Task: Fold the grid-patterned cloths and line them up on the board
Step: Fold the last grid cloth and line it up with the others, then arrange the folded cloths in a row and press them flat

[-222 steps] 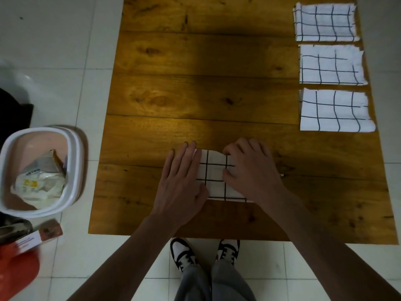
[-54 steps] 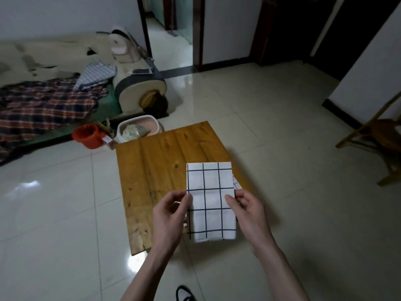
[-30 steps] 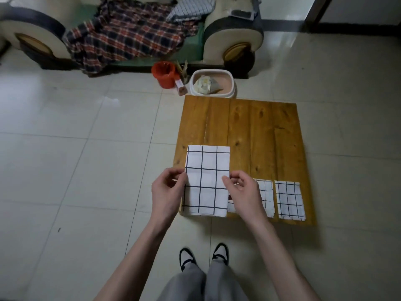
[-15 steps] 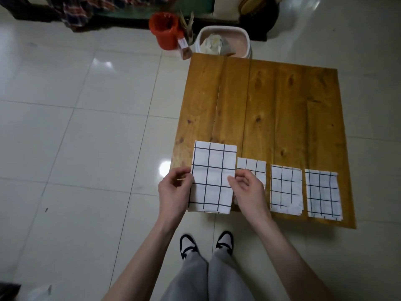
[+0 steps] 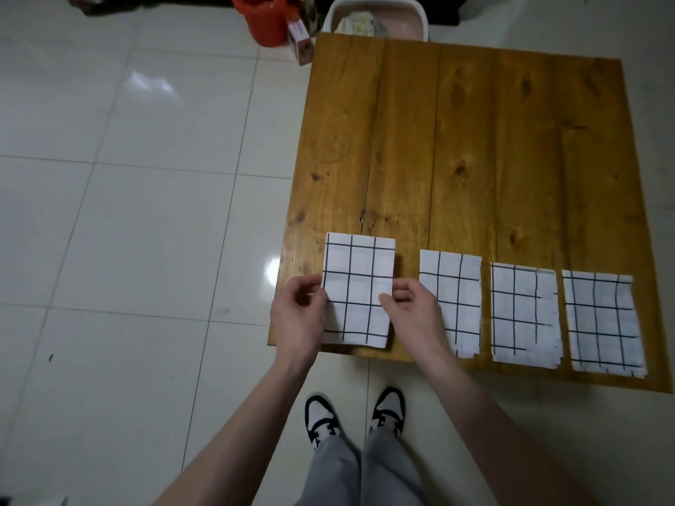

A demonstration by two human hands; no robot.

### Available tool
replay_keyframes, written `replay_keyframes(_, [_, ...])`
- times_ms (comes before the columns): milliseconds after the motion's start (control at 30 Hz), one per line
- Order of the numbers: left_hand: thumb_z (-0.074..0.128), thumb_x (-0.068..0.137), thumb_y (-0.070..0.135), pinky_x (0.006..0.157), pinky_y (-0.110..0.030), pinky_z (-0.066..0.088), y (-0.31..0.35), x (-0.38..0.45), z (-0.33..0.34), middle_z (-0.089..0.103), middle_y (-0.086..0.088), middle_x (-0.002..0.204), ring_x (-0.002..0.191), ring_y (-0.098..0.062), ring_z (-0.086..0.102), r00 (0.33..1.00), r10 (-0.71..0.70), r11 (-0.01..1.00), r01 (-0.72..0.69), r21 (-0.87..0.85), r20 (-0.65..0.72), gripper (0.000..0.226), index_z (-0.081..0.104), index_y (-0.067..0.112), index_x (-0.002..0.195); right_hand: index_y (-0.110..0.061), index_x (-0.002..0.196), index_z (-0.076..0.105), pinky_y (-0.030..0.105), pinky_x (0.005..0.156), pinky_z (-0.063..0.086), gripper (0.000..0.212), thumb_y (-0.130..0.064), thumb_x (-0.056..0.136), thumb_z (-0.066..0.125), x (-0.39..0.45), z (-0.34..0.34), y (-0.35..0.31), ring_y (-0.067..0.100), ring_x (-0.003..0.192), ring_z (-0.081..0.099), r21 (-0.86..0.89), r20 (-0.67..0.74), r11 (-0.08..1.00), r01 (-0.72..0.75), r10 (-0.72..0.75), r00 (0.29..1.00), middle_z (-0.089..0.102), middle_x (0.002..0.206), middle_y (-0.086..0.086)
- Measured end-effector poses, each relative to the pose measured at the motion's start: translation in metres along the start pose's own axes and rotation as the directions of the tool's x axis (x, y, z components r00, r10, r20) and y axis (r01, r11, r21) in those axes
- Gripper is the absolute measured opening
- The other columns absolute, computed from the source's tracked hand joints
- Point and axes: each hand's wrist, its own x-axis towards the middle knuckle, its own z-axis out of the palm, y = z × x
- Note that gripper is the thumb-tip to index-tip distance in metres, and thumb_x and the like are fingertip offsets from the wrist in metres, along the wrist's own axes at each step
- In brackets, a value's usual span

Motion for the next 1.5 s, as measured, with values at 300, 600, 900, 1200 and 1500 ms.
replay_keyframes(300, [0.063, 0.098, 0.013, 0.095, -0.037, 0.059, -0.005, 0.021, 0.012, 0.073, 0.005, 0.101, 0.096, -0.01, 0.068, 0.999, 0.031, 0.992, -0.033, 0.126, 0.022, 0.018, 0.074, 0.02, 0.11, -0.023, 0.118, 0.062, 0.019, 0.07, 0.049, 0.02, -0.019, 0.1, 0.066, 0.025, 0.02, 0.011, -0.001, 0.082, 0.058, -0.177, -0.02, 0.984, -0.007, 0.004, 1.0, 0.056, 0.092, -0.022])
replay_keyframes(600, [0.06, 0.097, 0.011, 0.075, -0.015, 0.048, -0.012, 0.033, 0.013, 0.071, 0.006, 0.099, 0.094, -0.011, 0.067, 0.997, 0.037, 0.957, -0.056, 0.285, 0.072, 0.023, 0.075, 0.016, 0.114, -0.018, 0.118, 0.062, 0.034, 0.08, 0.058, 0.026, -0.02, 0.095, 0.072, 0.03, 0.032, 0.016, 0.017, 0.093, 0.063, -0.382, -0.105, 0.922, 0.069, -0.117, 0.988, 0.063, 0.105, -0.003])
replay_keyframes(900, [0.058, 0.102, 0.014, 0.078, -0.005, 0.04, -0.011, 0.031, -0.001, 0.068, 0.012, 0.105, 0.094, -0.004, 0.06, 0.978, 0.099, 0.934, -0.155, 0.321, 0.185, 0.028, 0.074, 0.015, 0.125, -0.016, 0.138, 0.051, 0.039, 0.086, 0.058, 0.049, -0.025, 0.095, 0.072, 0.023, 0.036, 0.014, 0.021, 0.106, 0.062, -0.42, -0.127, 0.907, 0.032, -0.094, 0.987, 0.059, 0.122, 0.002])
replay_keyframes(1200, [0.053, 0.105, 0.029, 0.093, -0.034, 0.055, 0.031, -0.012, -0.044, 0.071, 0.003, 0.127, 0.109, -0.011, 0.065, 0.963, 0.151, 0.931, -0.214, 0.294, 0.222, 0.036, 0.066, 0.022, 0.138, -0.02, 0.146, 0.046, 0.033, 0.092, 0.052, 0.048, -0.035, 0.103, 0.059, -0.042, 0.0, -0.021, 0.018, 0.117, 0.058, -0.439, -0.115, 0.892, 0.108, -0.175, 0.978, 0.059, 0.134, 0.001])
replay_keyframes(1500, [0.049, 0.103, 0.038, 0.104, -0.04, 0.049, 0.117, -0.106, -0.103, 0.066, 0.001, 0.134, 0.124, -0.02, 0.057, 0.74, 0.602, 0.595, -0.667, 0.448, 0.301, 0.042, 0.065, 0.017, 0.137, -0.02, 0.154, 0.043, 0.032, 0.117, 0.027, 0.062, -0.055, 0.105, 0.031, -0.16, -0.072, -0.088, 0.017, 0.146, 0.041, -0.592, -0.13, 0.756, 0.28, -0.432, 0.892, 0.047, 0.157, 0.0])
